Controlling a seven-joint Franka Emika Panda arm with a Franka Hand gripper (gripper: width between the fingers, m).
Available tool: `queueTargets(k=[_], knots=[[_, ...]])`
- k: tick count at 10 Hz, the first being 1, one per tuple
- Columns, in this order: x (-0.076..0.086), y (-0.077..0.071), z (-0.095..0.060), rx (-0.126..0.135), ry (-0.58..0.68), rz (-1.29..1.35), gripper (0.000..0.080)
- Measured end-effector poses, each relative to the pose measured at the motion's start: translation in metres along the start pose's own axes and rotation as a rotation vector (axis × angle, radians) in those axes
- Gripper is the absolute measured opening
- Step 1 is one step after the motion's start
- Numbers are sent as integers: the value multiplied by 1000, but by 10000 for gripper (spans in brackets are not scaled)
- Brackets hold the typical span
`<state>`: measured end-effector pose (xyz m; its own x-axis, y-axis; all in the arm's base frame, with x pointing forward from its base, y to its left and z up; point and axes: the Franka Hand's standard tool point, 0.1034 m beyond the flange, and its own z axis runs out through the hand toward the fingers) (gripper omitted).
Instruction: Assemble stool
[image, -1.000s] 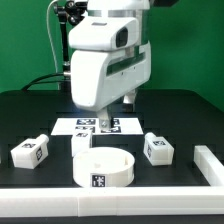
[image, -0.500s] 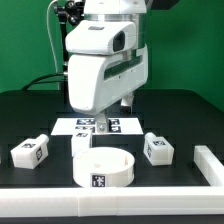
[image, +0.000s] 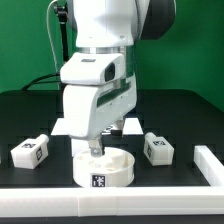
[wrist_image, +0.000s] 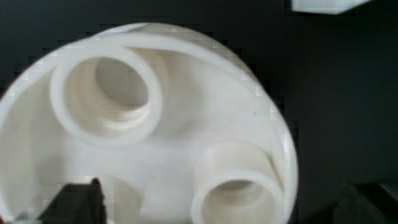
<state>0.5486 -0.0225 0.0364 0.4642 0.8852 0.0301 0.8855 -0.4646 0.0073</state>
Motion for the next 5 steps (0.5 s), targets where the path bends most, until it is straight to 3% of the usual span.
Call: queueTargets(k=[5], knots=[[-1,-8,19,19,-3,-2,649]])
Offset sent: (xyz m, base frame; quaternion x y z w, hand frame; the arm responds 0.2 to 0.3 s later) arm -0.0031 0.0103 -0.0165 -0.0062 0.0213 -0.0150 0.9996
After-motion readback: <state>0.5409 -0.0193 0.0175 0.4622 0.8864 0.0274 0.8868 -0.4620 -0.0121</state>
